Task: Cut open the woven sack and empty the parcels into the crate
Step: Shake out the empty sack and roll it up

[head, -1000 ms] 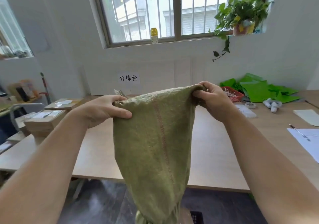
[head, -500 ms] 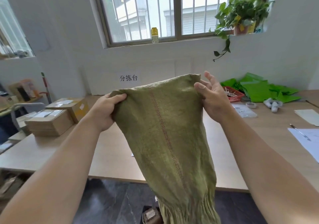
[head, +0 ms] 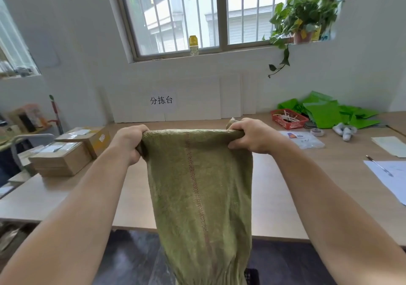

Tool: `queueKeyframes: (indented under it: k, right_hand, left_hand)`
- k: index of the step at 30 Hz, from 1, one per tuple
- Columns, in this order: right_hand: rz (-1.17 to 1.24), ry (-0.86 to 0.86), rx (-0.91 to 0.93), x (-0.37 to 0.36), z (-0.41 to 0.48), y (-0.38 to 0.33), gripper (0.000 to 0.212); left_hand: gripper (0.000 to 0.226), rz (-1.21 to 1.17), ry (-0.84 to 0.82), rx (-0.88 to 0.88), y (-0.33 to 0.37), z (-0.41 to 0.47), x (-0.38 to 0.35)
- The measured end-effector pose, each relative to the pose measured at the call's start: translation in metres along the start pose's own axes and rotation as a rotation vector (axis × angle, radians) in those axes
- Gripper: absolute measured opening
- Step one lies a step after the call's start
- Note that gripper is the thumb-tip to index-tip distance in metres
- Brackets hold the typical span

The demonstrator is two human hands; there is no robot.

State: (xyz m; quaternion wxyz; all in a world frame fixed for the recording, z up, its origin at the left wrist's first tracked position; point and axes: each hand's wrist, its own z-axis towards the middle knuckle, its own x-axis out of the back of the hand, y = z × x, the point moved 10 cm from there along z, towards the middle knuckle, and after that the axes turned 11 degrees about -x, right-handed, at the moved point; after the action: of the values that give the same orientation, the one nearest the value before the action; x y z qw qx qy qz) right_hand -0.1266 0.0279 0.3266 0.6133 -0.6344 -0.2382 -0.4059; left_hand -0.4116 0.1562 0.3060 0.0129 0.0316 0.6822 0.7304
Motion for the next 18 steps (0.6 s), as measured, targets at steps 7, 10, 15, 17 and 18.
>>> queueKeyframes:
  k: [7, 10, 15, 17, 18]
  right_hand:
    - [0.305, 0.154, 0.01, 0.027, 0.001, 0.0, 0.01]
    - [0.518, 0.167, -0.018, 0.037, -0.003, 0.002, 0.01]
    - [0.601, 0.36, -0.004, 0.057, -0.014, 0.007, 0.041]
    - [0.647, 0.311, 0.027, 0.056, -0.018, 0.006, 0.06]
    - [0.676, 0.247, 0.047, 0.052, -0.018, 0.005, 0.067]
  left_hand:
    - [0.056, -0.282, -0.396, -0.142, 0.022, -0.024, -0.029]
    - [0.092, -0.095, -0.418, -0.262, 0.022, -0.026, -0.027]
    - [0.032, 0.048, -0.362, -0.384, 0.027, -0.031, -0.027]
    - [0.016, 0.029, -0.311, -0.352, 0.024, -0.029, -0.024]
    - [0.014, 0.006, -0.283, -0.327, 0.021, -0.027, -0.021]
